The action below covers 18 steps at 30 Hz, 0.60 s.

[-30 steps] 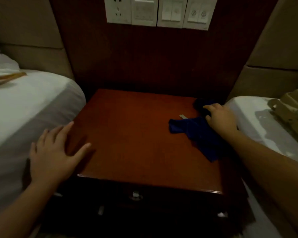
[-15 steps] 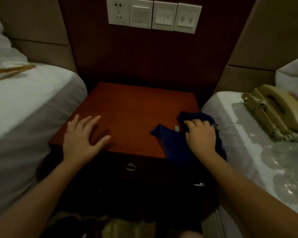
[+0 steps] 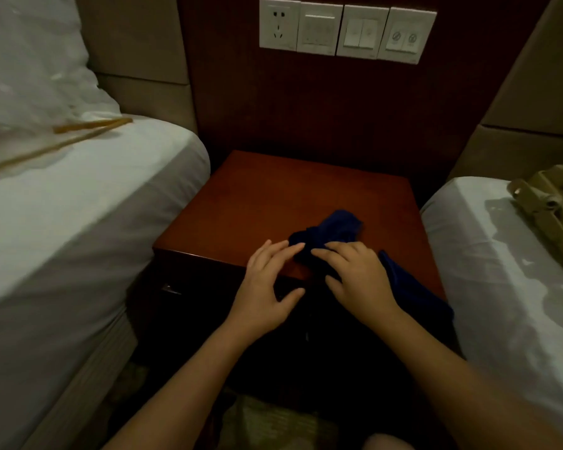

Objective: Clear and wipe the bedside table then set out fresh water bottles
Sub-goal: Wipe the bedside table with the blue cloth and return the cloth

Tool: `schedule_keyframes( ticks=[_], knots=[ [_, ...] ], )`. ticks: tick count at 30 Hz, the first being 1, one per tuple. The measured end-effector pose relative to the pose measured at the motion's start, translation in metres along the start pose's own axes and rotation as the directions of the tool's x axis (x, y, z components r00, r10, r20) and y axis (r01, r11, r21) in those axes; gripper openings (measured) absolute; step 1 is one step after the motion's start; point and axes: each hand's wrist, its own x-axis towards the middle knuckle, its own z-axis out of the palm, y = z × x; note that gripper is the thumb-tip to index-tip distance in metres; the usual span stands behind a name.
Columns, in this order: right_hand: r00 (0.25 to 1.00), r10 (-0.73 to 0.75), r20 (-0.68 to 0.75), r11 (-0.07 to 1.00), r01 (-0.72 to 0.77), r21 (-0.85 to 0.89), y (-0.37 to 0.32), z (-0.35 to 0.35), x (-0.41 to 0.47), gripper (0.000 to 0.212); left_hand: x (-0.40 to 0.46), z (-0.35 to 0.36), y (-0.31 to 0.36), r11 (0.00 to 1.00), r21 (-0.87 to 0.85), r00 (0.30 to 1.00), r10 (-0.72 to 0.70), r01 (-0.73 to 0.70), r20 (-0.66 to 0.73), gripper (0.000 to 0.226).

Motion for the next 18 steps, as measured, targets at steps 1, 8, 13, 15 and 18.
schedule_keyframes(
  ticks=[1, 8, 13, 15, 18],
  knots=[
    [1.000, -0.018, 0.009, 1.000, 0.018, 0.022, -0.003, 0.000, -0.001, 0.050, -0.001, -0.002, -0.002, 1.000, -0.003, 1.000, -0.002, 0.002, -0.002, 0.070],
    [0.994, -0.108, 0.007, 0.969, 0.104, 0.224, -0.016, 0.000, -0.005, 0.040, 0.007, -0.018, -0.001, 0.989, 0.144, 0.983, -0.069, 0.044, 0.168, 0.088],
    [0.994, -0.101, -0.029, 0.870, 0.102, 0.482, -0.054, 0.011, -0.016, 0.041, 0.002, -0.016, -0.003, 0.931, 0.356, 0.993, 0.035, -0.074, 0.116, 0.078],
    [0.999, -0.034, -0.031, 0.777, 0.046, 0.628, -0.071, 0.018, -0.022, 0.042, -0.005, -0.025, -0.006, 0.887, 0.444, 0.991, 0.123, -0.129, 0.043, 0.062],
    [0.992, 0.099, -0.082, 0.611, 0.005, 0.792, -0.096, 0.032, -0.029, 0.049, -0.020, -0.052, -0.011, 0.863, 0.481, 0.987, 0.161, -0.152, 0.022, 0.040]
  ],
)
